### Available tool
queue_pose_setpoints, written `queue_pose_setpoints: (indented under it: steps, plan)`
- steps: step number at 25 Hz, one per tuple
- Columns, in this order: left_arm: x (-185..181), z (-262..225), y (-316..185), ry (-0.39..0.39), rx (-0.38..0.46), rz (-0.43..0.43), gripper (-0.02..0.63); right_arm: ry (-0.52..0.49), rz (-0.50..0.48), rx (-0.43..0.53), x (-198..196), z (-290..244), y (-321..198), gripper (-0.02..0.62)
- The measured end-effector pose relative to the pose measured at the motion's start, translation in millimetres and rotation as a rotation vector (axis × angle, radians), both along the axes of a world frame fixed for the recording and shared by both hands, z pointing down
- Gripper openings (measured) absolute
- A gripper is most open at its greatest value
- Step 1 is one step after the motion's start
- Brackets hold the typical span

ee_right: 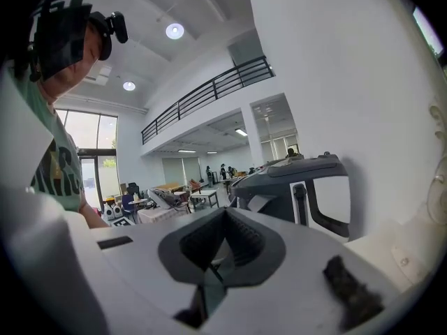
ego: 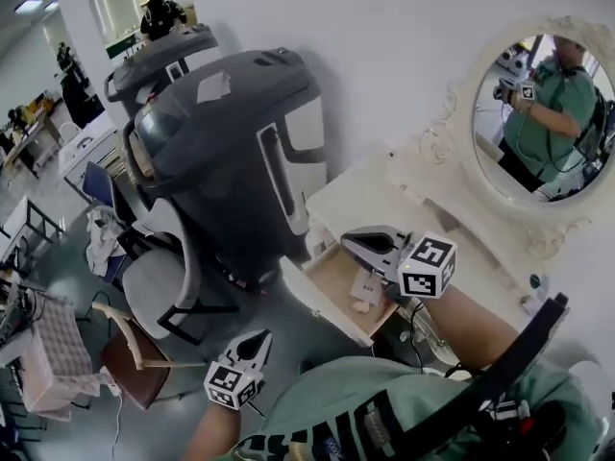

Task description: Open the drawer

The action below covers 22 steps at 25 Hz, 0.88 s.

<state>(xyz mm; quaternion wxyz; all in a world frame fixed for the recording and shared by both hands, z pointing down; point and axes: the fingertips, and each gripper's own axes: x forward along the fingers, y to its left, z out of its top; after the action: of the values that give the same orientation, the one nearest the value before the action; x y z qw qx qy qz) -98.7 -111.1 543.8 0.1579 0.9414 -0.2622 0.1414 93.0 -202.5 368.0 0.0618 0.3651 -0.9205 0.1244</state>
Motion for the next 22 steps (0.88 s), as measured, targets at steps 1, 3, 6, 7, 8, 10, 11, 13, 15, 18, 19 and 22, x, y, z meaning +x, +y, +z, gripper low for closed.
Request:
queue_pose_setpoints:
  steps: [1,3,6,7,8,10,11,13,15,18,19,22]
  plan:
    - [1,-14,3,0.038,-0.006,0.004,0.009,-0.007,0.003,0.004,2,-5,3,0.011]
    - [7,-43,9,0.103,0.000,0.001,0.009,-0.017,0.002,0.014,9,-15,11,0.011]
    - [23,-85,16,0.136,0.055,-0.024,0.009,-0.030,-0.011,0.031,30,-30,22,0.011]
    - [28,-98,17,0.134,0.079,-0.038,0.009,-0.036,-0.023,0.042,36,-34,24,0.011]
    - [32,-111,18,0.129,0.103,-0.058,0.009,-0.042,-0.037,0.052,41,-37,26,0.011]
    - [43,-133,23,0.140,0.136,-0.114,0.009,-0.054,-0.059,0.060,55,-42,31,0.011]
    - [52,-141,29,0.161,0.141,-0.141,0.009,-0.056,-0.066,0.058,65,-44,36,0.011]
    - [73,-151,45,0.199,0.139,-0.177,0.009,-0.048,-0.088,0.060,84,-47,49,0.011]
    - [89,-158,59,0.198,0.147,-0.200,0.009,-0.035,-0.118,0.071,99,-48,63,0.011]
    - [104,-175,69,0.195,0.178,-0.239,0.009,-0.058,-0.136,0.069,122,-49,77,0.011]
    - [109,-181,71,0.202,0.189,-0.247,0.009,-0.067,-0.133,0.063,130,-49,80,0.011]
    - [116,-202,74,0.227,0.227,-0.250,0.009,-0.060,-0.112,0.061,144,-48,88,0.011]
